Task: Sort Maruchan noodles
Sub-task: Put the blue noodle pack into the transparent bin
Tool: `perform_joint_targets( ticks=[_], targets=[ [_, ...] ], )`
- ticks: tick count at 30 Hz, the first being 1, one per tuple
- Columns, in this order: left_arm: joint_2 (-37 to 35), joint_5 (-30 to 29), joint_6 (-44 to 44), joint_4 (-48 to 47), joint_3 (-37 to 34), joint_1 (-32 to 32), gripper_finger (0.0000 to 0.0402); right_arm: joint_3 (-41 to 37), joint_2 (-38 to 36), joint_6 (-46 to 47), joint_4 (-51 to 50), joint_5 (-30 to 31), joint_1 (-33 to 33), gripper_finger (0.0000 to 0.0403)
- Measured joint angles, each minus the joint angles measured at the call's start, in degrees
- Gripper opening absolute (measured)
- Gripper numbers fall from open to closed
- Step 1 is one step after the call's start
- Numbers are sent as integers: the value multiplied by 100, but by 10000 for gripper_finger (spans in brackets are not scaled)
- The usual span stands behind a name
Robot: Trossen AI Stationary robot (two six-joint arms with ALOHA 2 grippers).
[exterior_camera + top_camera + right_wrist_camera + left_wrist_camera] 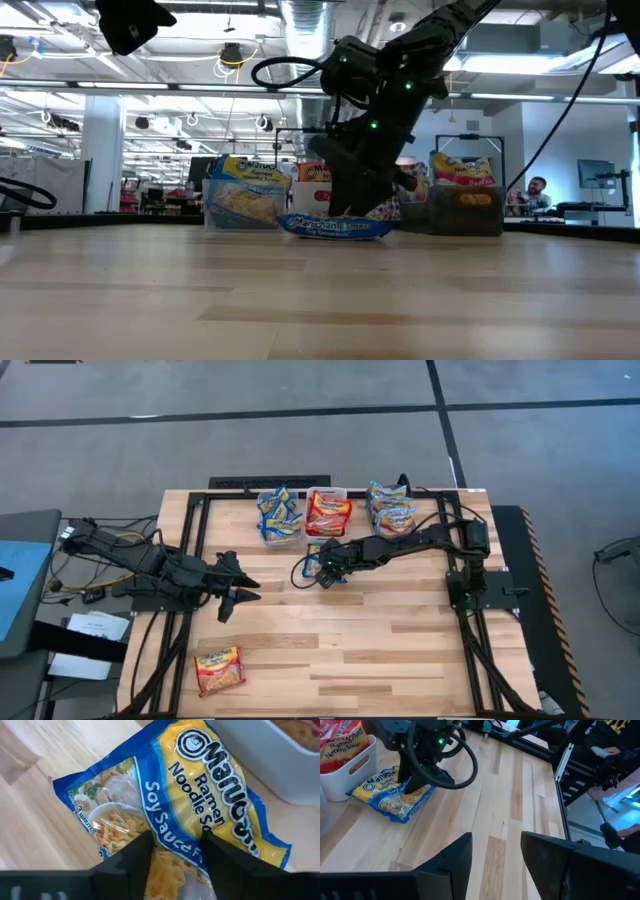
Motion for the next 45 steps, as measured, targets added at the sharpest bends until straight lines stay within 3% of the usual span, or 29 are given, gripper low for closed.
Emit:
perform_joint_targets(
  ticks=[8,11,19,23,32,37,45],
  targets=[
    [2,1,32,-65,0,1,155,-23,-2,168,221,-172,96,49],
    [0,4,15,-252,0,-2,155,-22,-2,195,253,-190,170,13],
    [0,-38,-87,-308,0,1,156,231,-54,80,27,-179,589,6],
    [0,-452,-307,-313,0,3,165,645,-80,-271,-278,-167,858,4],
    [0,-866,-765,-313,0,441,190,1761,-104,-1040,-913,606,1396,4],
    [0,-266,-925,-310,0,944,190,2202,-110,-1750,-983,980,1612,4],
    [0,758,-925,-302,0,1714,190,2622,-123,-3150,-974,1050,1763,4]
  ],
)
